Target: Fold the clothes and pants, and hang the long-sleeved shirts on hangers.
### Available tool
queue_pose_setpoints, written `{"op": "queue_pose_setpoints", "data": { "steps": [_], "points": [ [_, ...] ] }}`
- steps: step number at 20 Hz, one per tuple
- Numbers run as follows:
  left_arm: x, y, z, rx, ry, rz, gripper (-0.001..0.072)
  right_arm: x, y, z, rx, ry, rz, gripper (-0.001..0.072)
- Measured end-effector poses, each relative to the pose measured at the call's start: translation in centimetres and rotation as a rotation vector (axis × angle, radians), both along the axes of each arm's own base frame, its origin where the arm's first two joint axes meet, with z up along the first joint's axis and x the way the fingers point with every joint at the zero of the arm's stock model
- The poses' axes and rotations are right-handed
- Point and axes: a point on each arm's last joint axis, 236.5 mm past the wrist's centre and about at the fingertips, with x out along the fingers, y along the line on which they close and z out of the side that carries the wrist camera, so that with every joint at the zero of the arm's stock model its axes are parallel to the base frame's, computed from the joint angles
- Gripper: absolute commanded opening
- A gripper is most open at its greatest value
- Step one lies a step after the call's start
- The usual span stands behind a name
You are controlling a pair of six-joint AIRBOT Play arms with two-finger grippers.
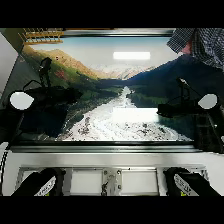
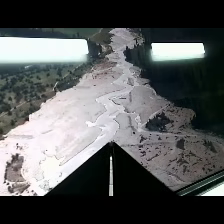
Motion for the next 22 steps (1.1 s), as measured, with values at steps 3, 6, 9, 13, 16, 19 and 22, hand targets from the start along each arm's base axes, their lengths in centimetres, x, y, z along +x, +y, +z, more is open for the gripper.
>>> {"op": "queue_pose_setpoints", "data": {
  "steps": [3,6,9,13,16,19,22],
  "points": [
    [0.0,0.0,0.0,0.0,0.0,0.0,0.0009,0.0,0.0,0.0,0.0,0.0,0.0,0.0049],
    [0.0,0.0,0.0,0.001,0.0,0.0,0.0008,0.0,0.0,0.0,0.0,0.0,0.0,0.0049],
    [0.0,0.0,0.0,0.001,0.0,0.0,0.0008,0.0,0.0,0.0,0.0,0.0,0.0,0.0049],
    [0.0,0.0,0.0,0.001,-0.003,0.0,0.0144,0.0,0.0,0.0,0.0,0.0,0.0,0.0049],
    [0.9,0.9,0.4,0.033,-0.04,0.014,0.0686,0.0,0.0,0.0,0.0,0.0,0.0,0.0049],
    [3.2,5.8,0.0,0.173,-0.061,0.109,0.0678,0.0,0.0,0.0,0.0,0.0,0.0,0.0049],
    [5.0,12.8,-2.9,0.336,0.027,0.25,0.0678,0.0,0.0,0.0,0.0,0.0,0.0,0.0049]
  ]
}}
